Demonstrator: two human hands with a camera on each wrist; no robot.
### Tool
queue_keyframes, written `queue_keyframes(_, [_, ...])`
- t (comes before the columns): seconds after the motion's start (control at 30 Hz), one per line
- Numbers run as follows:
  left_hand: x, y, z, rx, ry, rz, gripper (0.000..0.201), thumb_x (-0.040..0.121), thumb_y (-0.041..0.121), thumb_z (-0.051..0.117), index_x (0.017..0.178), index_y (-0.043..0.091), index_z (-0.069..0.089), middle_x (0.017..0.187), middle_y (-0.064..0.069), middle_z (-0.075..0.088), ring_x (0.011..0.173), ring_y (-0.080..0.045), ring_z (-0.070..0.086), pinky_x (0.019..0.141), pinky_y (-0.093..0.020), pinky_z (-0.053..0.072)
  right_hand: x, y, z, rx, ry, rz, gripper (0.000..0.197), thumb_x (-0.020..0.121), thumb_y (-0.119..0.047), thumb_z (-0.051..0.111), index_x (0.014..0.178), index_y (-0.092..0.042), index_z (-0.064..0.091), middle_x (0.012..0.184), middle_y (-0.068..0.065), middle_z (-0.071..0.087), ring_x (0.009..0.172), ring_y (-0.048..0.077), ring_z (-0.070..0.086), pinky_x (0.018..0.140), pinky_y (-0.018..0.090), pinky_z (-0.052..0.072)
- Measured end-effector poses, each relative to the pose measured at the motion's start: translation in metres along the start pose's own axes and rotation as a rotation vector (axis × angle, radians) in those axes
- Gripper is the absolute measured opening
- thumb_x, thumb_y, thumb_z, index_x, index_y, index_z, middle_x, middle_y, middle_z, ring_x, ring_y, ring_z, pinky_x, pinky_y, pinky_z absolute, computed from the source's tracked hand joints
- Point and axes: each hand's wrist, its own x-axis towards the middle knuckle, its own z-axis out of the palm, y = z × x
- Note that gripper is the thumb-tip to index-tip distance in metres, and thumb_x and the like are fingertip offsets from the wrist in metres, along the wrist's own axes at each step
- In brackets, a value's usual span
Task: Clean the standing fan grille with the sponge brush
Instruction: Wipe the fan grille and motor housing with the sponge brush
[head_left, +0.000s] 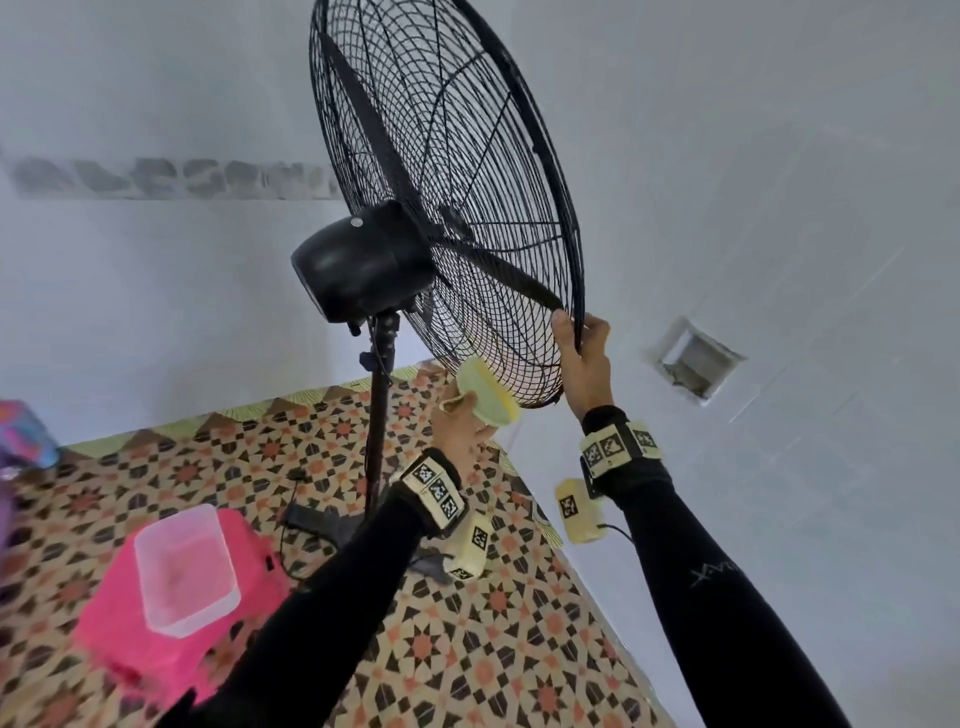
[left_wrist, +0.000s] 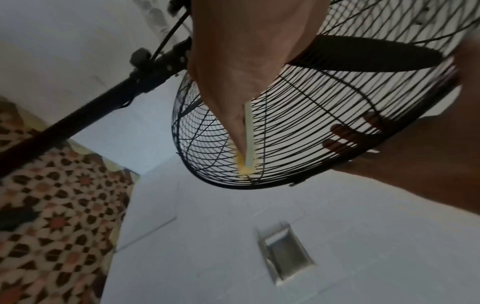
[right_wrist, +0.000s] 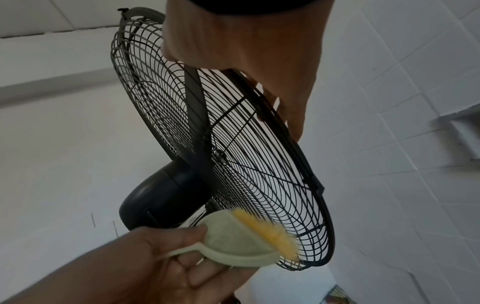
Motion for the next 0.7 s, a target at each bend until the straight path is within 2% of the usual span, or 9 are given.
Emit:
queue_keyframes(0.1, [-0.001,0.01,0.001,-0.03,-0.058,0.023,0.051,0.106,0.008,0.052,0.154,0.023,0.046,0.148,-0.021,0.053,0.119,-0.039,0.065,0.09,-0.056,0.06,0.002,0.001,0.0,0.006,0.017,0.007,0.055,0.097,-0.061,0.048,0.13,-0.017,0.04,0.106,-0.019,0.059,0.094,-0.007,0.054,0.074,0.013,0.039])
queue_keyframes(0.13, [-0.002,0.012,0.0,-0.072,-0.084,0.044,0.049,0.106,0.007,0.053,0.153,0.021,0.048,0.146,-0.02,0.056,0.122,-0.04,0.064,0.091,-0.056,0.06,0.004,0.0,0.0,0.004,0.023,0.005,0.054,0.098,-0.06,0.048,0.13,-0.017,0.04,0.106,-0.019,0.059,0.093,-0.006,0.055,0.074,0.014,0.039])
queue_keyframes(0.2, [-0.007,0.013,-0.003,-0.148,-0.128,0.078,0.044,0.106,0.006,0.053,0.148,0.018,0.051,0.139,-0.015,0.062,0.123,-0.04,0.064,0.1,-0.06,0.055,0.006,-0.002,0.002,0.001,0.032,0.004,0.054,0.098,-0.061,0.048,0.13,-0.018,0.04,0.107,-0.016,0.06,0.093,-0.003,0.056,0.074,0.015,0.04])
queue_keyframes(0.27, [-0.009,0.011,-0.005,-0.158,-0.149,0.09,0.041,0.106,0.006,0.052,0.144,0.019,0.052,0.136,-0.013,0.063,0.123,-0.04,0.065,0.103,-0.061,0.052,0.007,-0.002,0.005,0.009,0.037,0.008,0.054,0.098,-0.062,0.048,0.13,-0.019,0.039,0.108,-0.015,0.06,0.094,-0.004,0.056,0.074,0.015,0.04])
queue_keyframes(0.37, [-0.011,0.006,0.001,-0.044,-0.081,0.044,0.048,0.106,0.006,0.051,0.149,0.026,0.048,0.142,-0.015,0.054,0.126,-0.042,0.061,0.101,-0.061,0.053,0.004,0.0,0.004,0.014,0.024,0.015,0.053,0.098,-0.061,0.047,0.13,-0.02,0.038,0.109,-0.015,0.06,0.096,-0.006,0.054,0.075,0.013,0.039])
queue_keyframes(0.43, [-0.011,0.008,0.005,0.001,-0.033,0.028,0.051,0.106,0.007,0.051,0.154,0.023,0.043,0.149,-0.02,0.05,0.127,-0.043,0.059,0.1,-0.06,0.054,0.002,0.001,0.003,0.014,0.01,0.009,0.053,0.098,-0.06,0.046,0.131,-0.019,0.037,0.114,-0.011,0.06,0.097,-0.008,0.052,0.076,0.012,0.037])
queue_keyframes(0.5, [-0.011,0.013,0.009,0.003,-0.05,0.021,0.049,0.107,0.007,0.05,0.154,0.02,0.043,0.148,-0.024,0.051,0.125,-0.043,0.061,0.096,-0.056,0.058,0.002,0.0,0.001,0.018,0.001,0.016,0.054,0.099,-0.059,0.046,0.132,-0.018,0.037,0.114,-0.012,0.059,0.097,-0.009,0.051,0.075,0.01,0.036])
queue_keyframes(0.6, [-0.017,0.025,0.01,-0.098,-0.105,0.053,0.044,0.107,0.005,0.05,0.149,0.019,0.048,0.135,-0.018,0.059,0.114,-0.037,0.067,0.09,-0.05,0.061,0.005,-0.003,0.003,0.02,0.016,0.021,0.052,0.101,-0.058,0.045,0.133,-0.018,0.038,0.109,-0.019,0.057,0.096,-0.01,0.051,0.075,0.011,0.036])
queue_keyframes(0.7, [-0.021,0.028,0.009,-0.177,-0.144,0.065,0.037,0.107,0.006,0.05,0.139,0.023,0.053,0.126,-0.013,0.063,0.11,-0.034,0.071,0.09,-0.05,0.061,0.006,-0.004,0.005,0.032,0.036,0.024,0.052,0.1,-0.059,0.046,0.132,-0.019,0.039,0.112,-0.013,0.06,0.096,-0.01,0.052,0.075,0.011,0.037])
